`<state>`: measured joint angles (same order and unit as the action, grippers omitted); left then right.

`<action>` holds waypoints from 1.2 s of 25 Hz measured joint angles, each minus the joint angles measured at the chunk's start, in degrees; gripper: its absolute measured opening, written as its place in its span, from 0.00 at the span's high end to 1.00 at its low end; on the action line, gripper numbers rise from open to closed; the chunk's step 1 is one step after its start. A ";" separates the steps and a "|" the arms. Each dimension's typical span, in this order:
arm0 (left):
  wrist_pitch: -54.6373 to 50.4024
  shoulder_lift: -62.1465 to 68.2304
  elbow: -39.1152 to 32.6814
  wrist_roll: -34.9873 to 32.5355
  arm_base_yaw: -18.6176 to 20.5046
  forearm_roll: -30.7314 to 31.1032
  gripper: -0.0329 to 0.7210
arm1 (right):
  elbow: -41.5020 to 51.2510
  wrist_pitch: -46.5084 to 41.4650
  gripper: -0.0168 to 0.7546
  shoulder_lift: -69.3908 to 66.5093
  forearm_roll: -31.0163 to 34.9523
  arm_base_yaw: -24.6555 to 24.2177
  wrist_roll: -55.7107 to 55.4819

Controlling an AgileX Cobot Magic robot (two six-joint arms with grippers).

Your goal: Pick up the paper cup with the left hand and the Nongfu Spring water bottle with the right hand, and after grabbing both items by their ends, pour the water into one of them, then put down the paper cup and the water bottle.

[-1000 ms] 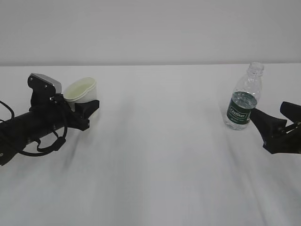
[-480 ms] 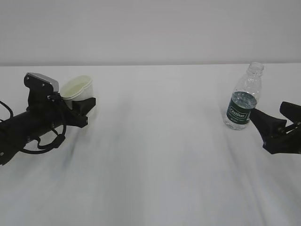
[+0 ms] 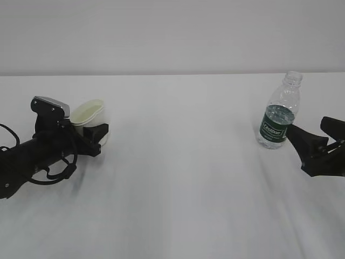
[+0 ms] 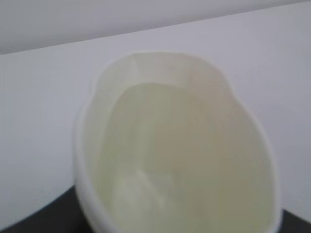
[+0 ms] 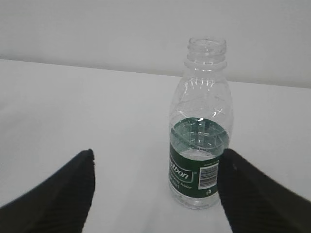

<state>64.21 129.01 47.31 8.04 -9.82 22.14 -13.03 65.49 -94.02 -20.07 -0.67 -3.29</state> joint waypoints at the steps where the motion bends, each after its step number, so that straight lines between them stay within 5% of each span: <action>1: 0.00 0.00 0.00 -0.42 0.00 -0.26 0.46 | 0.00 0.00 0.22 0.00 0.00 0.00 -0.12; 30: 0.63 1.30 0.31 -2.28 0.00 -4.61 0.46 | 0.00 0.00 0.22 0.00 -1.03 0.00 -1.42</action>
<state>64.83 130.31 47.62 5.76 -9.82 17.53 -13.03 65.49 -94.02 -21.10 -0.67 -4.71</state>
